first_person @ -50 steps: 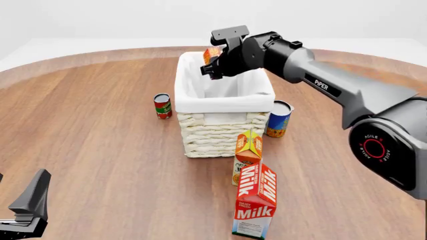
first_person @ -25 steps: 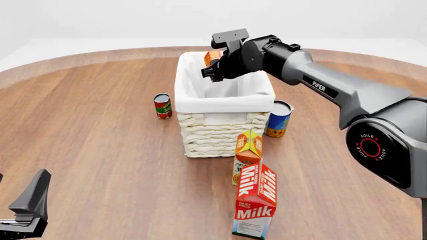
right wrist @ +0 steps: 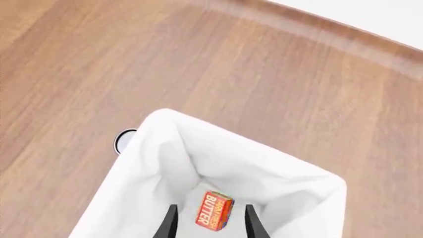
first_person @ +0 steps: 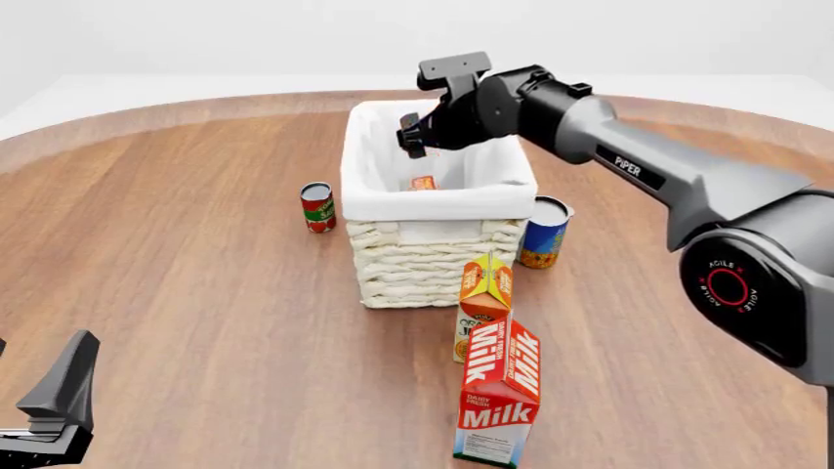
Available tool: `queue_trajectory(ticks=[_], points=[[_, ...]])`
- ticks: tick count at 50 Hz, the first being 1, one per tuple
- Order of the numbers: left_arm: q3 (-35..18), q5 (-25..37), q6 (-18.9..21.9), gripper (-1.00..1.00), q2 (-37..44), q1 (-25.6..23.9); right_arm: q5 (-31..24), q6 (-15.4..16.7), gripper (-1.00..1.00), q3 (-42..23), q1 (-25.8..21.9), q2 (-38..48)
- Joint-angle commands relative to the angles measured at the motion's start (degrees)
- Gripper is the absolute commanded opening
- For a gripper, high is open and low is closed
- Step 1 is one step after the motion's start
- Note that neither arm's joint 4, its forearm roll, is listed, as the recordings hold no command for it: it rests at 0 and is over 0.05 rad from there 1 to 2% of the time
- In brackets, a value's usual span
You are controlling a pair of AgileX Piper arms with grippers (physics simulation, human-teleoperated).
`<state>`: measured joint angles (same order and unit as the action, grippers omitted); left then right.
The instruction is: Pick up the butter and put it in the basket.
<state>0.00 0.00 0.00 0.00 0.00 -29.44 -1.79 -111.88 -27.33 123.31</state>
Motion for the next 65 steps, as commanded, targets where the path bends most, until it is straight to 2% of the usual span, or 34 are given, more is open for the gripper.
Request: queue_trajectory(ticks=[1, 32, 44, 47, 50, 52, 53, 54, 55, 59, 65], points=[[0.0, 0.0, 0.0, 1.0, 0.0, 0.0, 0.19, -0.16, 1.0, -0.23, 0.19, -0.48], [0.0, 0.0, 0.0, 1.0, 0.0, 0.0, 1.07, -0.03, 1.0, 2.03, 0.74, -2.47], [0.0, 0.0, 0.0, 1.0, 0.0, 0.0, 3.46, 0.91, 1.0, 5.45, 2.43, -4.97], [0.0, 0.0, 0.0, 1.0, 0.0, 0.0, 4.24, 2.32, 1.0, 6.7, 2.91, -5.87], [0.0, 0.0, 0.0, 1.0, 0.0, 0.0, 6.05, 3.81, 1.0, 8.7, 4.19, -7.6], [0.0, 0.0, 0.0, 1.0, 0.0, 0.0, 10.94, 7.55, 1.0, 13.26, 6.22, -10.96], [0.0, 0.0, 0.0, 1.0, 0.0, 0.0, 13.84, 7.87, 1.0, 16.41, 6.23, -13.61], [0.0, 0.0, 0.0, 1.0, 0.0, 0.0, 13.92, 7.87, 1.0, 16.54, 6.23, -13.67], [0.0, 0.0, 0.0, 1.0, 0.0, 0.0, 17.25, 8.59, 1.0, 19.83, 6.78, -17.01], [0.0, 0.0, 0.0, 1.0, 0.0, 0.0, 19.86, 9.06, 1.0, 23.5, 6.66, -20.85], [0.0, 0.0, 0.0, 1.0, 0.0, 0.0, 20.99, 8.48, 1.0, 26.19, 6.05, -23.67]])
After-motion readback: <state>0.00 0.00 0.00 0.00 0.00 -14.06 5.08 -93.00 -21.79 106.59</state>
